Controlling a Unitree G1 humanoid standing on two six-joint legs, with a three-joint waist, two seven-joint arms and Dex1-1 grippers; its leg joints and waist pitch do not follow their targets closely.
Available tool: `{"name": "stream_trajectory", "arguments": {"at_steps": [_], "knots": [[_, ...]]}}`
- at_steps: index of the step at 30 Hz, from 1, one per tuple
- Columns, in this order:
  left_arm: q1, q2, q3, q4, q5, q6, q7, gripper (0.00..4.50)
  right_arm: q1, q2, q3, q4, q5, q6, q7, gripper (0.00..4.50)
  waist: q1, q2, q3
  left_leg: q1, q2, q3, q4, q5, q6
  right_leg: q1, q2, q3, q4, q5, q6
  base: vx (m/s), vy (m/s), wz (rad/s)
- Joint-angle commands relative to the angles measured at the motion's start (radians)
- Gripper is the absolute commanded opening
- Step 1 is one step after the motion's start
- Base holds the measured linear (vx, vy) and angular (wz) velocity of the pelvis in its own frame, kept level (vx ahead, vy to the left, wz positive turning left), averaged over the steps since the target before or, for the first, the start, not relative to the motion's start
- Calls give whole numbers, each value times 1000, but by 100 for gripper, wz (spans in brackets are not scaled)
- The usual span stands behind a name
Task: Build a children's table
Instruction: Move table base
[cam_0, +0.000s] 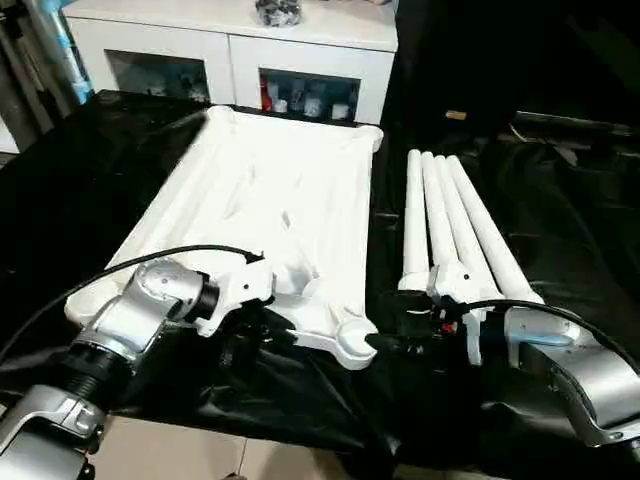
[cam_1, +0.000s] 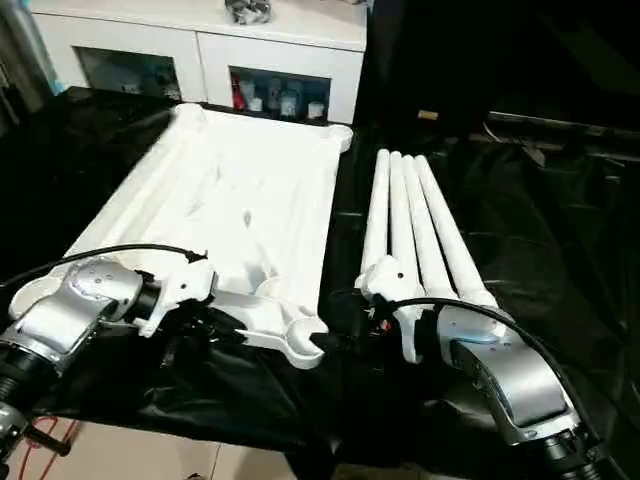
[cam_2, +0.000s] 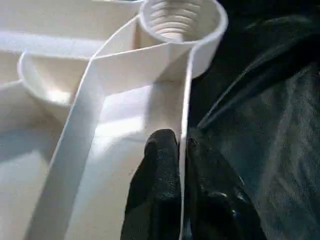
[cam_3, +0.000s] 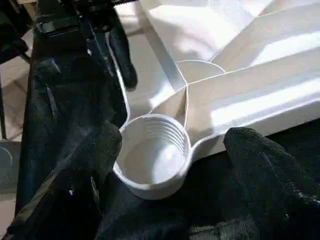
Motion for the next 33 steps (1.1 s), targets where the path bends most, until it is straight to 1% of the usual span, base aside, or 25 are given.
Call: {"name": "stream_trajectory", "arguments": {"at_steps": [1, 2, 4, 5, 6, 8, 9, 11, 12, 15, 17, 18, 20, 21, 22, 24, 25, 26, 27, 28, 29, 30, 31, 32, 33], "knots": [[15, 14, 32, -73, 26, 10, 76, 1, 9, -4, 4, -32, -3, 9, -6, 373, 5, 10, -61, -6, 85, -26, -85, -35, 33, 66, -94, 47, -58, -34, -296, 0, 0, 0], [34, 14, 48, -120, 37, 29, 125, 1, 13, -5, 3, -36, -4, 10, -9, 373, 4, 10, -61, -6, 85, -25, -84, -34, 37, 65, -94, 47, -58, -28, -300, 0, 0, 0], [44, 12, 58, -144, 43, 40, 153, 1, 15, -4, 3, -38, -5, 10, -10, 373, 3, 10, -59, -6, 85, -24, -84, -38, 40, 65, -92, 46, -60, -40, -301, 0, 0, 0], [56, 6, 73, -173, 45, 62, 183, 1, 17, -4, 2, -39, -5, 10, -13, 373, 5, 13, -58, -5, 85, -24, -84, -42, 40, 63, -92, 46, -61, -48, -301, 0, 0, 0], [56, 6, 73, -173, 45, 62, 183, 1, 17, -4, 2, -39, -5, 10, -13, 373, 4, 12, -58, -4, 85, -23, -84, -47, 38, 62, -90, 46, -62, -57, -300, 0, 0, 0], [82, 0, 95, -229, 50, 94, 229, 1, 20, -1, 1, -40, -5, 9, -18, 373, 4, 5, -57, -3, 87, -22, -85, -57, 36, 61, -91, 45, -64, -82, -297, 0, 0, 0], [96, 0, 103, -259, 56, 107, 250, 1, 22, 0, 2, -40, -6, 9, -21, 373, 5, 6, -56, -3, 86, -22, -85, -58, 37, 60, -90, 45, -66, -94, -293, 0, 0, 0], [109, 2, 111, -289, 60, 129, 266, 1, 22, 1, 4, -39, -7, 8, -22, 373, 5, 7, -57, -3, 89, -23, -86, -51, 36, 61, -91, 44, -63, -83, -293, 0, 0, 0], [120, 5, 118, -314, 65, 150, 283, 1, 22, 2, 6, -38, -9, 8, -23, 373, 6, 7, -57, -3, 86, -22, -85, -43, 41, 59, -89, 43, -63, -76, -292, 0, 0, 0], [137, 9, 129, -360, 62, 192, 306, 1, 21, 3, 9, -34, -12, 7, -24, 373, 6, 7, -57, -5, 86, -22, -84, -37, 46, 61, -90, 42, -63, -68, -294, 0, 0, 0], [149, 13, 133, -388, 57, 223, 320, 1, 19, 4, 10, -33, -14, 7, -25, 373, 6, 8, -57, -3, 87, -21, -84, -39, 45, 59, -90, 41, -62, -69, -294, 0, 0, 0], [157, 15, 133, -405, 59, 243, 328, 1, 19, 4, 11, -33, -14, 7, -26, 373, 8, 10, -57, -1, 86, -19, -83, -38, 49, 57, -89, 41, -64, -65, -295, 0, 0, 0], [164, 16, 132, -417, 61, 263, 333, 1, 20, 4, 11, -34, -15, 7, -26, 373, 9, 11, -57, -1, 87, -19, -83, -32, 49, 58, -89, 39, -61, -49, -300, 0, 0, 0], [177, 18, 129, -426, 65, 271, 336, 1, 22, 4, 12, -34, -17, 6, -28, 373, 9, 15, -58, -2, 88, -19, -84, -29, 48, 59, -89, 38, -59, -34, -302, 0, 0, 0], [177, 18, 129, -426, 65, 271, 336, 1, 22, 4, 12, -34, -17, 6, -28, 373, 9, 13, -57, -4, 88, -19, -84, -31, 49, 61, -89, 36, -61, -35, -299, 0, 0, 0], [189, 20, 127, -434, 67, 266, 338, 1, 23, 4, 13, -35, -18, 5, -30, 373, 11, 14, -59, -2, 88, -18, -83, -31, 49, 60, -90, 36, -60, -32, -299, 0, 0, 0], [204, 26, 118, -427, 70, 209, 327, 1, 25, 4, 13, -37, -18, 5, -32, 373, 11, 13, -58, -4, 88, -18, -84, -29, 49, 61, -89, 35, -60, -28, -298, 0, 0, 0], [204, 26, 118, -427, 70, 209, 327, 1, 25, 4, 13, -37, -18, 5, -32, 373, 11, 14, -57, -5, 88, -19, -85, -33, 49, 61, -88, 34, -61, -32, -294, 0, 0, 0], [232, 49, 98, -395, 85, 117, 306, 1, 26, 6, 11, -37, -24, 2, -39, 373, 10, 12, -57, -6, 89, -21, -86, -38, 50, 63, -88, 33, -62, -40, -288, 0, 0, 0], [239, 60, 91, -370, 92, 80, 297, 1, 26, 7, 10, -37, -25, 2, -42, 373, 11, 12, -56, -6, 88, -22, -86, -44, 50, 62, -88, 33, -63, -51, -284, 0, 0, 0], [242, 65, 94, -350, 100, 65, 308, 46, 26, 8, 8, -37, -25, 3, -45, 373, 9, 11, -56, -4, 89, -21, -88, -61, 46, 59, -87, 33, -65, -75, -274, 0, 0, 0], [238, 70, 97, -328, 113, 37, 326, 57, 26, 9, 7, -38, -24, 6, -46, 373, 9, 13, -54, -2, 90, -21, -90, -78, 38, 58, -87, 33, -67, -96, -270, 0, 0, 0], [236, 71, 98, -323, 117, 31, 333, 57, 26, 9, 6, -39, -23, 7, -46, 373, 10, 14, -54, -1, 90, -21, -90, -83, 35, 57, -87, 33, -69, -104, -267, 0, 0, 0], [228, 75, 108, -296, 140, 1, 371, 70, 26, 8, 3, -42, -19, 12, -45, 373, 10, 10, -53, 1, 90, -20, -90, -94, 33, 54, -87, 34, -70, -114, -264, 0, 0, 0], [228, 80, 112, -287, 138, -13, 367, 70, 27, 9, 1, -45, -15, 16, -44, 373, 10, 9, -52, 0, 91, -20, -92, -109, 24, 56, -88, 34, -71, -138, -257, 0, 0, 0]]}}
